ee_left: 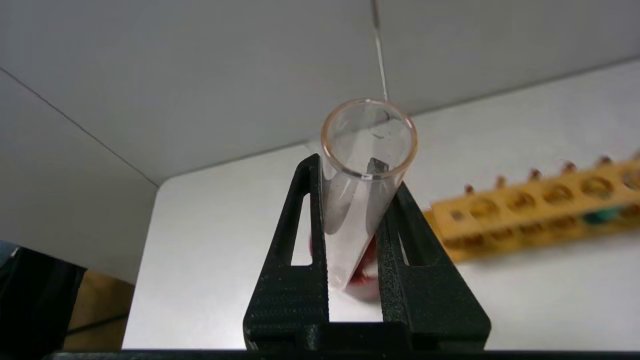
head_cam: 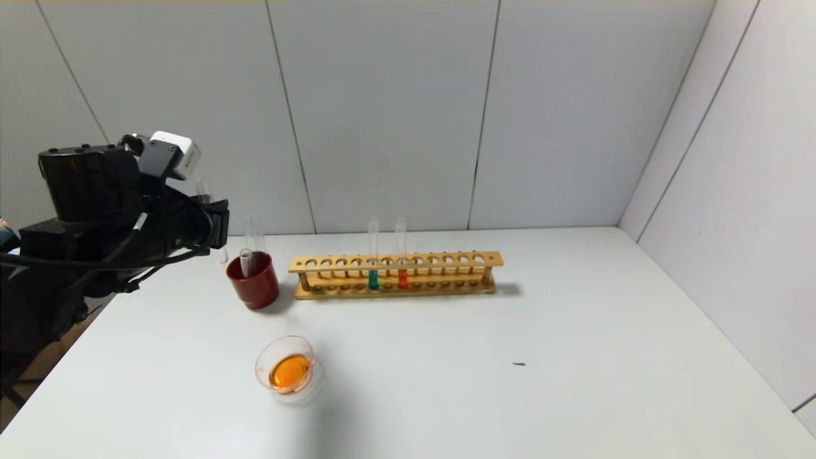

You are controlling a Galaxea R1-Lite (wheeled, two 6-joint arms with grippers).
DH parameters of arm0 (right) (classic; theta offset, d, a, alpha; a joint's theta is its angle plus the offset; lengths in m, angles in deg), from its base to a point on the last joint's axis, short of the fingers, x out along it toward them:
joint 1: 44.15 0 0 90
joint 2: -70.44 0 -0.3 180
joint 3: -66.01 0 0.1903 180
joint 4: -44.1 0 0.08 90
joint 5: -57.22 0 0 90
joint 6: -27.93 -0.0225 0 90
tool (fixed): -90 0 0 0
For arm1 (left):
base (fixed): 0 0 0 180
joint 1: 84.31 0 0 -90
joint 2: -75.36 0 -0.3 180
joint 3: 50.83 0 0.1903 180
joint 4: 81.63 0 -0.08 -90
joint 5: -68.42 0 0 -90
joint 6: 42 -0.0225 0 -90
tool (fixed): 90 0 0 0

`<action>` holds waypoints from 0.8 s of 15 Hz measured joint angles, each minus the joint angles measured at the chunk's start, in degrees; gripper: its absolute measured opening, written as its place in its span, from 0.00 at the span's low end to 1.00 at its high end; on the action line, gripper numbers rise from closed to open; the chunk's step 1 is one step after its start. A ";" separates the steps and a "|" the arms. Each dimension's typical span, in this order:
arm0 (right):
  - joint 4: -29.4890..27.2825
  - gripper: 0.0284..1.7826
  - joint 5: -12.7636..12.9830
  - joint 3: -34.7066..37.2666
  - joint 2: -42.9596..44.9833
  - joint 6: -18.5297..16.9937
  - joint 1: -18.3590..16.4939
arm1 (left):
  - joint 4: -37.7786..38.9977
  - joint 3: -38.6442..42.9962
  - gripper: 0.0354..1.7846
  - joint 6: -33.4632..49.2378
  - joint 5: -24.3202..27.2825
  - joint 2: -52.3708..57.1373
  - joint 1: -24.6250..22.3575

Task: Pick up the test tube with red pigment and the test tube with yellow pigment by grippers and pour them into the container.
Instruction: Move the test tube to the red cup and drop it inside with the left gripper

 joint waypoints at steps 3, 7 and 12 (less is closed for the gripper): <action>0.00 0.98 0.00 0.00 0.00 0.00 0.00 | 0.91 -2.57 0.16 2.73 4.24 -4.08 -2.32; 0.00 0.98 -0.02 0.00 0.00 0.00 0.00 | 1.49 -3.95 0.16 4.97 4.72 -8.52 -2.71; 0.00 0.98 -0.02 0.00 0.00 0.00 0.00 | 3.29 -4.41 0.16 6.44 4.36 -12.63 -2.88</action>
